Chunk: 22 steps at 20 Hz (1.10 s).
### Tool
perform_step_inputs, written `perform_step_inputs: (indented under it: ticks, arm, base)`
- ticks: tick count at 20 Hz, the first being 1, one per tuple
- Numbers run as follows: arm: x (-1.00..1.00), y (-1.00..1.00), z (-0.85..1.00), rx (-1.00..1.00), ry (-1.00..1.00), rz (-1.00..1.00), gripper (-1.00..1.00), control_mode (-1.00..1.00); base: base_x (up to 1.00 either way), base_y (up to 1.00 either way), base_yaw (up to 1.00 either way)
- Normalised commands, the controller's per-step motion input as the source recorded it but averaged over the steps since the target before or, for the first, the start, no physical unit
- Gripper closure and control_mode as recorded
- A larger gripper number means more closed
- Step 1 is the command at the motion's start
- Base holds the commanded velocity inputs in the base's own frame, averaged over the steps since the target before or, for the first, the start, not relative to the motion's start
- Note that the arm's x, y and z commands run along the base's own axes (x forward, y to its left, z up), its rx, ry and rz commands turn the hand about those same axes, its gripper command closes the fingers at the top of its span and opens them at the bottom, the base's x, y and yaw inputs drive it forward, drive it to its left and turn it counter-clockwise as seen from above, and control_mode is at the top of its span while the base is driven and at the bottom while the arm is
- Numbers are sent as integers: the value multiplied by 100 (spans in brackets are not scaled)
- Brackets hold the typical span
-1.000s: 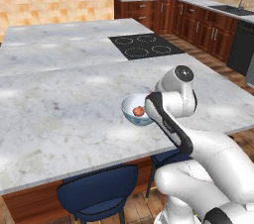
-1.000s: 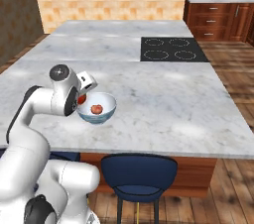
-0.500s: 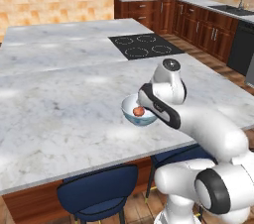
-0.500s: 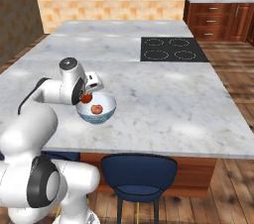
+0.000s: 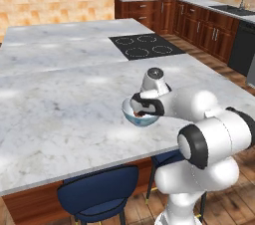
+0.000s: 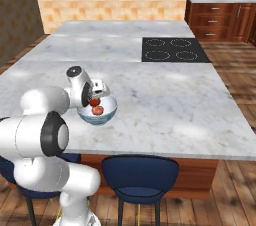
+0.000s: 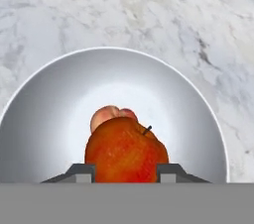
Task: Retrieve the peach and apple from the fridge and place them into the bowl on the dining table.
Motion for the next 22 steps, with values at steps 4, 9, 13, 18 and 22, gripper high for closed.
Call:
perform_step_inputs:
  ticks: [4, 9, 13, 18, 22]
  arm:
    - [50, 0, -25, 6, 18, -6, 100, -100]
    - [36, 0, -2, 6, 14, -5, -100, -100]
    - [34, 0, -10, 3, 4, -5, -100, -100]
    - [-83, -17, 19, 6, -3, -15, -100, -100]
    - [-100, -45, 38, 11, -10, -18, -100, -100]
  base:
    - [0, 0, 0]
    - [0, 0, 0]
    - [0, 0, 0]
    - [0, 0, 0]
    - [0, 0, 0]
